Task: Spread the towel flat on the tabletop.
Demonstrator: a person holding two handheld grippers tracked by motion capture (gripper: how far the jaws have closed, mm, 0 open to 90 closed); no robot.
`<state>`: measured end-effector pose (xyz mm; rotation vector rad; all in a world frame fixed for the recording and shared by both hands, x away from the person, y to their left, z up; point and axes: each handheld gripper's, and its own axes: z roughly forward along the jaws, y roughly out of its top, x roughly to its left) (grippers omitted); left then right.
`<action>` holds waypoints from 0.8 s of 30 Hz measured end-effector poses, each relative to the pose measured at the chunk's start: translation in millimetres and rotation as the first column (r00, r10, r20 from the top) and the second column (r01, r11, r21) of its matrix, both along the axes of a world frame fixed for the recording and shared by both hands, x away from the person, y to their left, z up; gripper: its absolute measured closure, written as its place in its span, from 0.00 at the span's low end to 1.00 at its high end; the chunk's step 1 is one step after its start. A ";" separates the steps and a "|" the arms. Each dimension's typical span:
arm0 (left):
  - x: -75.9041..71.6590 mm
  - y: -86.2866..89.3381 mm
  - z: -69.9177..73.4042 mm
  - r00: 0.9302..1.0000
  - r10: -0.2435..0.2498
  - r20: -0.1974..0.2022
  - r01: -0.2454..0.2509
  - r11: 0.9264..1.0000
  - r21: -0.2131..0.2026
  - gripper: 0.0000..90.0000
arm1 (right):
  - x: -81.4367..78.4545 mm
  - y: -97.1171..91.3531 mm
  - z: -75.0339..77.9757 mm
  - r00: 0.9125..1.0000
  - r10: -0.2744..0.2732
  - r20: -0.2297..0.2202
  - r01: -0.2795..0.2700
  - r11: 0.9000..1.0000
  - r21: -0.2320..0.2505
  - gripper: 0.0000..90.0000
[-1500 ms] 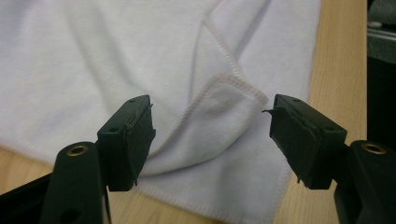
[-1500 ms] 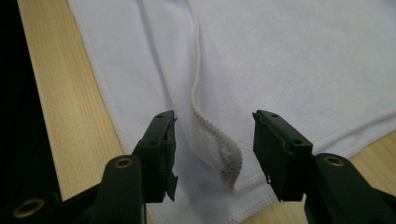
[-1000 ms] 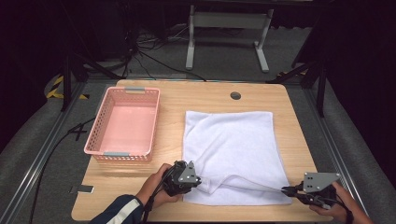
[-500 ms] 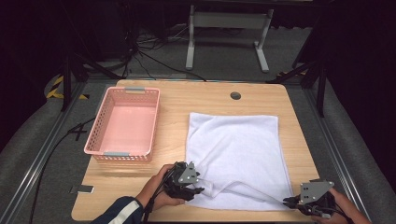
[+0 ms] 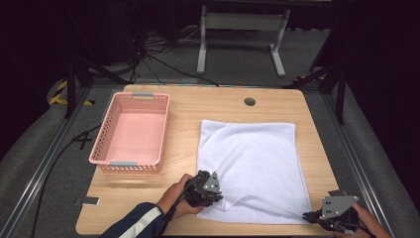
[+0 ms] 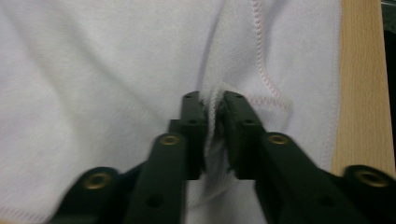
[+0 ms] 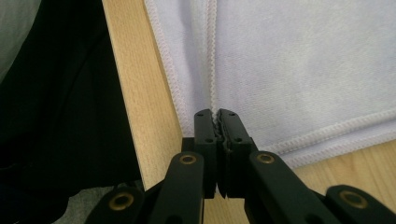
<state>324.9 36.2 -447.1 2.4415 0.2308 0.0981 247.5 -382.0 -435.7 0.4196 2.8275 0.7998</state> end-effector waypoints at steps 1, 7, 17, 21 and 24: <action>-0.2 2.8 1.5 1.000 -0.005 0.013 0.005 1.000 -0.020 0.95 | -0.1 -0.2 1.0 1.000 0.000 0.012 0.000 1.000 0.005 0.97; -16.2 28.8 24.8 0.998 -0.020 0.059 0.027 0.991 -0.128 0.87 | -3.2 -3.2 6.5 1.000 0.003 0.026 -0.003 1.000 0.017 0.97; -36.4 55.2 5.9 0.999 0.004 0.042 -0.002 1.000 -0.030 0.82 | -8.1 -5.8 0.4 0.999 0.031 -0.029 -0.031 0.999 0.023 0.90; -32.1 50.3 11.5 0.996 0.082 0.023 -0.079 0.992 -0.103 0.70 | -7.0 -8.1 3.6 1.000 0.021 -0.013 -0.021 0.999 0.048 0.84; -27.5 31.1 17.5 0.998 0.064 0.018 -0.061 0.989 -0.135 0.61 | -7.9 -7.5 9.3 1.000 0.007 0.007 -0.008 0.998 0.068 0.78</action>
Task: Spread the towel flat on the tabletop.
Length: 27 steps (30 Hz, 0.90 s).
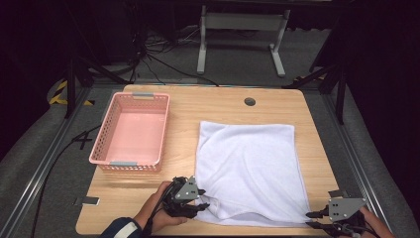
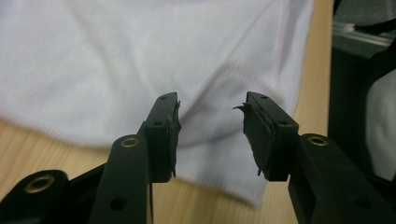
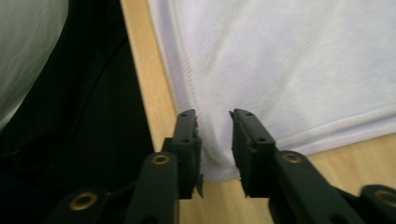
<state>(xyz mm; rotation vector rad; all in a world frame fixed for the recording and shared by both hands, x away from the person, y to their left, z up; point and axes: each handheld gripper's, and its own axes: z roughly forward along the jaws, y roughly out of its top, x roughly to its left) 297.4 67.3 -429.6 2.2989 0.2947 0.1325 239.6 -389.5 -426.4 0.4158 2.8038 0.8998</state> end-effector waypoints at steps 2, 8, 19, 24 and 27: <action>3.8 -16.2 2.9 1.000 0.007 0.000 -0.007 1.000 -0.007 0.53 | 0.2 -0.3 7.3 0.999 -0.033 0.019 0.033 0.999 0.036 0.73; 25.8 -54.3 -1.4 0.999 -0.026 -0.043 0.028 0.999 0.039 0.56 | 11.3 13.7 23.2 0.982 -0.168 0.092 0.156 0.980 0.124 0.85; -4.3 -11.6 -19.8 0.991 -0.098 -0.087 0.113 0.976 0.185 0.76 | 7.1 20.6 -11.7 0.995 -0.070 -0.075 0.066 0.996 -0.054 0.86; -13.8 5.3 -27.3 0.994 -0.059 -0.095 0.072 0.987 0.143 0.79 | 1.6 13.5 -11.7 0.994 -0.084 -0.066 0.082 0.996 -0.045 0.79; -13.9 8.4 -24.3 0.994 -0.046 -0.096 0.058 0.990 0.126 0.71 | -3.3 11.8 -11.9 0.996 -0.062 -0.070 0.056 0.996 -0.073 0.72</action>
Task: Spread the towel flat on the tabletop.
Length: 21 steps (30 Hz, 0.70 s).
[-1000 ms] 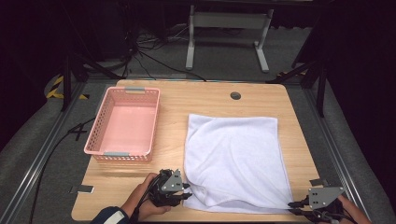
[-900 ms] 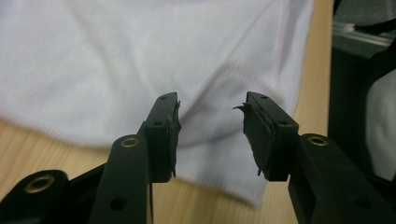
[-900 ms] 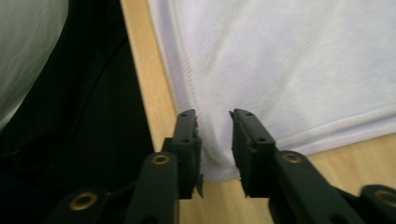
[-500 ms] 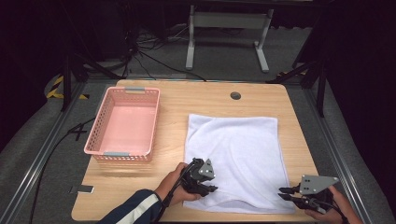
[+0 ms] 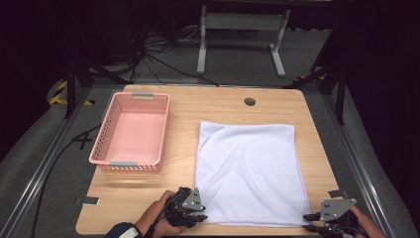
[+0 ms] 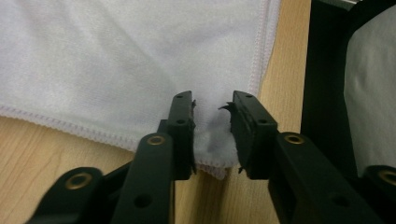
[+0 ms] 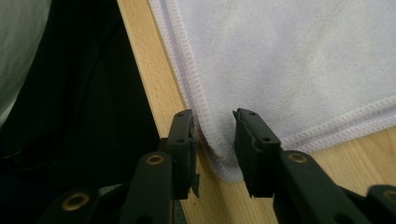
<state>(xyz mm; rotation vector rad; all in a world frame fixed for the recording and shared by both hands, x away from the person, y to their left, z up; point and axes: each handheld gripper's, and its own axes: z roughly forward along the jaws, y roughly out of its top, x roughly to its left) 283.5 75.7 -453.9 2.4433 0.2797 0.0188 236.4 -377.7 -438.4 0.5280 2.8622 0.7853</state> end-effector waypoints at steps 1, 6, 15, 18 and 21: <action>2.3 0.5 3.3 1.000 0.021 0.015 -0.021 1.000 0.001 0.67 | 0.9 -1.1 1.3 1.000 -0.014 0.011 0.014 1.000 0.015 0.70; 31.5 -6.4 17.0 0.987 0.155 0.047 -0.151 0.985 -0.088 0.43 | 27.3 -6.2 15.4 0.976 -0.187 0.113 0.171 0.976 0.133 0.59; 125.7 -34.5 27.7 0.939 0.338 0.063 -0.330 0.938 -0.109 0.27 | 128.7 -1.0 39.7 0.864 -0.460 0.206 0.407 0.878 0.253 0.52; 156.7 -41.0 27.6 0.904 0.421 0.079 -0.411 0.904 -0.118 0.28 | 168.7 0.0 40.9 0.843 -0.504 0.188 0.455 0.855 0.250 0.50; 172.9 -44.0 24.7 0.883 0.459 0.101 -0.451 0.888 -0.093 0.29 | 192.1 1.1 39.3 0.831 -0.535 0.154 0.487 0.833 0.263 0.50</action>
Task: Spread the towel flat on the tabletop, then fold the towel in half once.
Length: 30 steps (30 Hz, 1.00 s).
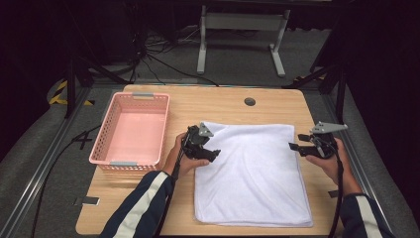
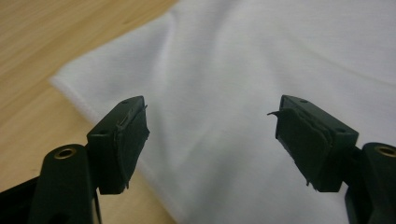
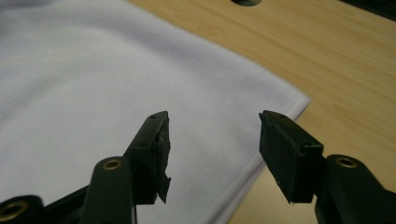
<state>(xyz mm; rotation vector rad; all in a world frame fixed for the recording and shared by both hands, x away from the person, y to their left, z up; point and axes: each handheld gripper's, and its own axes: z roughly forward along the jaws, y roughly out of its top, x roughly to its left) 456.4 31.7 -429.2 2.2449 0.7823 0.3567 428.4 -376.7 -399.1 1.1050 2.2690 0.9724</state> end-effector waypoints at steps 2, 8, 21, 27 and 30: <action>16.0 -0.8 -2.1 0.999 0.044 0.001 -0.044 0.998 0.039 0.29 | 17.3 2.9 -3.1 0.999 -0.044 -0.004 0.044 0.999 -0.016 0.50; 47.5 1.3 -7.7 0.989 0.145 -0.030 -0.145 0.989 0.005 0.28 | 43.4 7.0 -8.6 0.995 -0.095 -0.006 0.095 0.994 -0.047 0.50; 73.6 -2.1 -24.9 0.973 0.220 -0.070 -0.221 0.975 -0.006 0.29 | 75.1 6.0 -22.3 0.983 -0.177 -0.049 0.177 0.984 -0.012 0.50; 79.0 -1.2 -32.7 0.966 0.240 -0.092 -0.241 0.970 -0.001 0.31 | 83.6 7.5 -32.2 0.974 -0.221 -0.059 0.218 0.974 -0.055 0.48; 80.0 -0.9 -34.6 0.964 0.249 -0.094 -0.252 0.968 -0.017 0.29 | 86.1 4.8 -38.5 0.965 -0.250 -0.078 0.244 0.967 -0.078 0.48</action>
